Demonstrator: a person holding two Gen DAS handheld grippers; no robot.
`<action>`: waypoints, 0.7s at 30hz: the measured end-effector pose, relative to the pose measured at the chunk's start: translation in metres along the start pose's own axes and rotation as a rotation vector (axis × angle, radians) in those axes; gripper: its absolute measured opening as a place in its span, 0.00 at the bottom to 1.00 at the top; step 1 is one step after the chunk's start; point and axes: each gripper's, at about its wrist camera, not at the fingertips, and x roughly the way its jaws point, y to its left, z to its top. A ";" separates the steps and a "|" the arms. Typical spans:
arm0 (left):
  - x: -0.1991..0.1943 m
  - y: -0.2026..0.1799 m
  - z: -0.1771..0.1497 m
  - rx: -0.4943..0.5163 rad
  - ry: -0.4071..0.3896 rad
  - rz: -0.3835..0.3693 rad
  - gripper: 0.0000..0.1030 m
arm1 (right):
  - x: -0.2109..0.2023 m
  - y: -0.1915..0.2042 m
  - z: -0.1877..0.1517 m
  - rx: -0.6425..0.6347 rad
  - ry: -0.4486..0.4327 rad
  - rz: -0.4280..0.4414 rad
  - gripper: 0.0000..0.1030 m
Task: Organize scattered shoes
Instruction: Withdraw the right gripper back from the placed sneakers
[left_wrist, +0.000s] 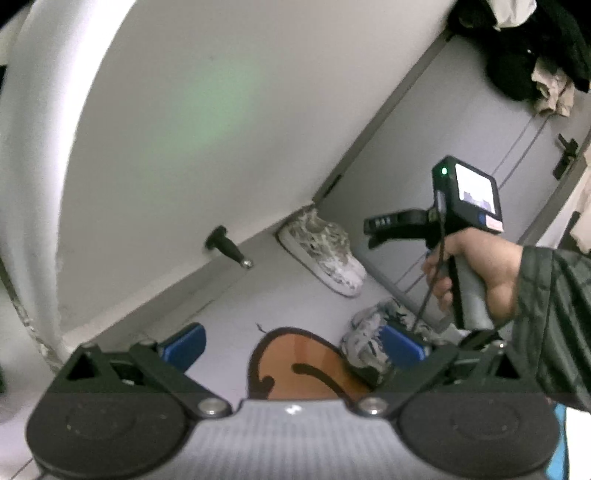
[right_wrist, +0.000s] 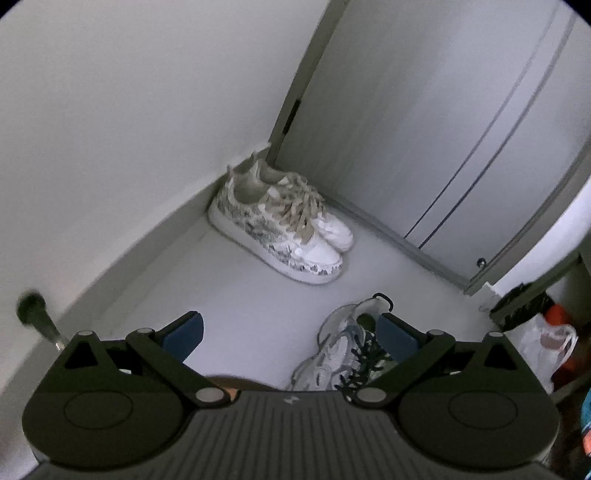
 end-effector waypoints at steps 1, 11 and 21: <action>0.000 0.000 0.000 0.002 -0.002 -0.003 1.00 | 0.001 -0.003 0.002 -0.002 -0.009 -0.011 0.99; 0.012 -0.002 -0.005 0.019 0.040 0.044 1.00 | 0.033 -0.072 -0.014 0.087 0.011 -0.144 0.94; 0.021 -0.009 -0.013 0.071 0.093 0.055 1.00 | 0.059 -0.133 -0.037 0.165 0.017 -0.138 0.94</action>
